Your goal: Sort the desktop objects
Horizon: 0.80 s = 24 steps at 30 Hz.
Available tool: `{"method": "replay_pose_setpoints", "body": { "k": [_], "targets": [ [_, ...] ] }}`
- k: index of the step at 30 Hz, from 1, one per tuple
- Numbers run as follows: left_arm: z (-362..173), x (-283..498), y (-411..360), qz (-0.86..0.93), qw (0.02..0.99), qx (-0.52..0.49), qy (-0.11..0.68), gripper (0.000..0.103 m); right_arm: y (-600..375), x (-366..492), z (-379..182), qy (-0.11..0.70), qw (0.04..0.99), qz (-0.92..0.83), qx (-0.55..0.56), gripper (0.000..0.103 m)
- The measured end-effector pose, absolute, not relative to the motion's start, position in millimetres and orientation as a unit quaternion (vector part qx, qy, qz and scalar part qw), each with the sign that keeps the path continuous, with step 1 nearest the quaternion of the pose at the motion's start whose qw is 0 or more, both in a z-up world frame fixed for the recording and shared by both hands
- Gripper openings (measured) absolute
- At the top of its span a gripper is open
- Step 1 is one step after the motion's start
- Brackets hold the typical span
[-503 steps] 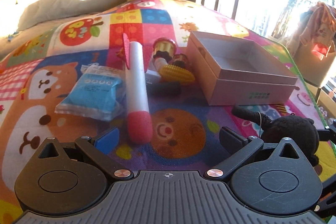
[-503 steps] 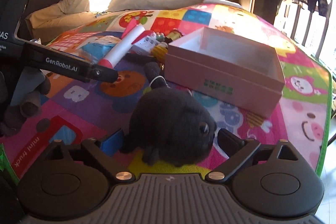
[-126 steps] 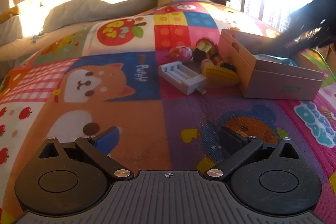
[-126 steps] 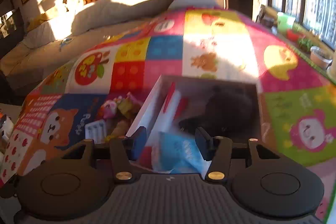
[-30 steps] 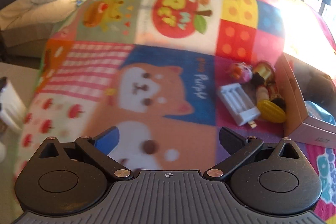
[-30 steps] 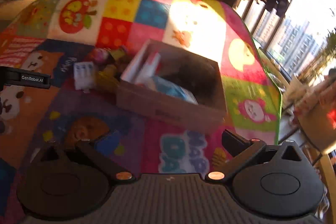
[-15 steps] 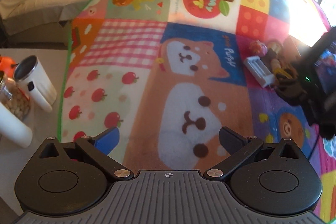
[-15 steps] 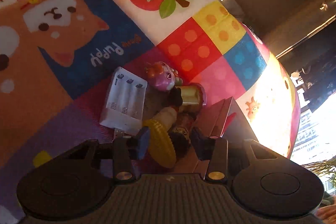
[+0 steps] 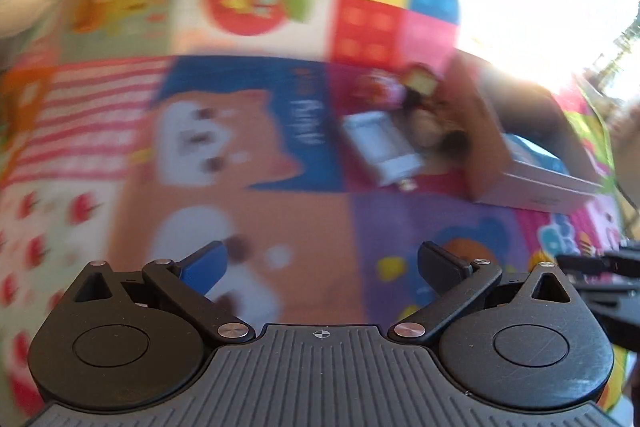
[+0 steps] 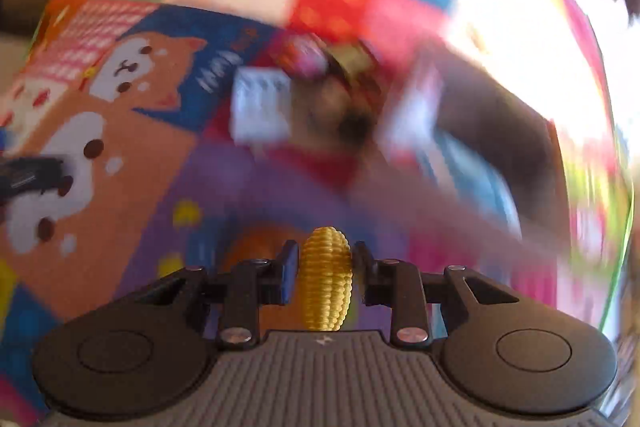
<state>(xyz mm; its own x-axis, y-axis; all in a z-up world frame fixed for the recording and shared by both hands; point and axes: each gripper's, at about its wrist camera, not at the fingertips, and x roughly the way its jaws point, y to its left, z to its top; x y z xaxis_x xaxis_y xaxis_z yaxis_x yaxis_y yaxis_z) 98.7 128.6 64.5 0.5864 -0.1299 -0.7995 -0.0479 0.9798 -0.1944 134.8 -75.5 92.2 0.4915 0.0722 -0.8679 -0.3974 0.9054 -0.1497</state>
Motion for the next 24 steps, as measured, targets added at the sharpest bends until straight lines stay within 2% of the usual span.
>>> {"method": "replay_pose_setpoints", "body": {
  "k": [2, 5, 7, 9, 12, 14, 16, 18, 24],
  "targets": [
    [52, 126, 105, -0.038, 0.885, -0.08, 0.458, 0.103, -110, 125, 92, 0.501, 0.85, 0.114, -0.119, 0.029],
    [34, 162, 76, -0.003, 0.878, -0.079, 0.471, 0.103, -141, 117, 87, 0.502, 0.855, 0.072, -0.109, 0.031],
    [26, 179, 62, 0.017, 0.879, -0.084, 0.469, 0.103, -159, 113, 87, 0.504, 0.857, 0.051, -0.094, 0.043],
    [23, 196, 49, 0.051, 0.883, -0.06, 0.462, 0.103, -173, 105, 90, 0.505, 0.858, 0.038, -0.08, 0.052],
    [19, 212, 37, 0.079, 0.884, -0.04, 0.46, 0.103, -187, 94, 93, 0.505, 0.859, 0.03, -0.084, 0.056],
    [17, 217, 32, 0.084, 0.881, -0.02, 0.465, 0.088, -196, 88, 94, 0.504, 0.859, 0.031, -0.089, 0.061],
    [22, 215, 30, 0.064, 0.888, -0.007, 0.456, 0.064, -200, 84, 94, 0.501, 0.86, 0.028, -0.096, 0.067],
    [26, 208, 26, 0.052, 0.889, 0.021, 0.455, 0.052, -207, 82, 94, 0.501, 0.861, 0.023, -0.089, 0.07],
    [39, 144, 9, -0.034, 0.879, 0.049, 0.472, 0.053, -226, 70, 89, 0.515, 0.856, 0.009, -0.043, 0.084]
  ]
}}
